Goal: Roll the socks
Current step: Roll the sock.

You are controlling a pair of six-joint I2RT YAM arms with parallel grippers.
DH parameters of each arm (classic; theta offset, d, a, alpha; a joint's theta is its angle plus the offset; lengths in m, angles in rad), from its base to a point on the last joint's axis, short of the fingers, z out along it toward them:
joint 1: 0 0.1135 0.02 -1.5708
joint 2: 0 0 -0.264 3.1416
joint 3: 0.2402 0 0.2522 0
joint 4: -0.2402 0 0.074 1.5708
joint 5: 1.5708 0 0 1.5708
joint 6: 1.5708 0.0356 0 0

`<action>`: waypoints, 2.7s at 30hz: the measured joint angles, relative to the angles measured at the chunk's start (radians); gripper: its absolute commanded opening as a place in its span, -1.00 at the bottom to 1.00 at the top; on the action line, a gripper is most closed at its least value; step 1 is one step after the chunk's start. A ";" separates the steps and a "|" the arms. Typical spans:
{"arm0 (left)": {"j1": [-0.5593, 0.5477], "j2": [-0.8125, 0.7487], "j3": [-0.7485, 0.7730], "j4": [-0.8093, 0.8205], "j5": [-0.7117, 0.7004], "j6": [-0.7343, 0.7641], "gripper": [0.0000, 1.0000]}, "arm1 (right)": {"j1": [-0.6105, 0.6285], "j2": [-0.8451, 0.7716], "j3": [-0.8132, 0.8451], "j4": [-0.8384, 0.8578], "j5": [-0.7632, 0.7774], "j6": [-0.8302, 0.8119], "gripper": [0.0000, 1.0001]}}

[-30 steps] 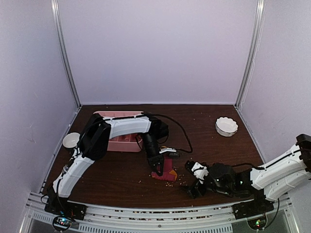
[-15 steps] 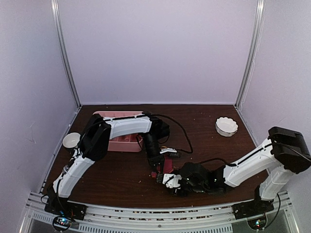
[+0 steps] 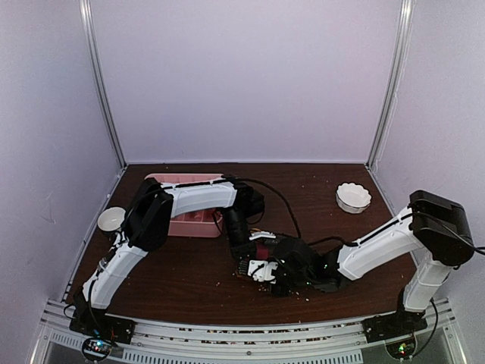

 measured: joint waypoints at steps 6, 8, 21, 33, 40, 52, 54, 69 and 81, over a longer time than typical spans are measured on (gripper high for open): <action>0.000 -0.002 -0.001 0.003 -0.006 0.024 -0.22 | -0.020 0.010 0.002 0.008 -0.045 0.060 -0.96; 0.005 -0.027 -0.034 0.020 -0.005 0.041 0.04 | -0.045 0.019 0.010 0.009 -0.087 0.093 -0.98; 0.041 -0.439 -0.569 0.471 -0.151 0.138 0.33 | -0.195 0.098 0.026 0.103 -0.399 0.314 -1.00; -0.003 -0.587 -0.789 0.850 -0.357 0.249 0.09 | -0.217 0.131 -0.032 0.234 -0.574 0.410 -1.00; -0.011 -0.665 -0.899 0.995 -0.398 0.220 0.23 | -0.232 0.150 -0.050 0.275 -0.621 0.430 -1.00; 0.066 -0.762 -0.863 0.909 -0.136 0.196 0.16 | -0.303 0.156 -0.056 0.292 -0.634 0.628 -1.00; 0.029 -0.780 -0.894 0.904 -0.146 0.240 0.12 | -0.314 0.163 -0.052 0.294 -0.656 0.652 -1.00; -0.140 -0.669 -0.967 0.952 -0.356 0.389 -0.05 | -0.379 0.197 -0.047 0.318 -0.772 0.742 -1.00; -0.160 -0.649 -0.966 1.034 -0.436 0.388 -0.05 | -0.388 0.207 -0.047 0.330 -0.792 0.757 -1.00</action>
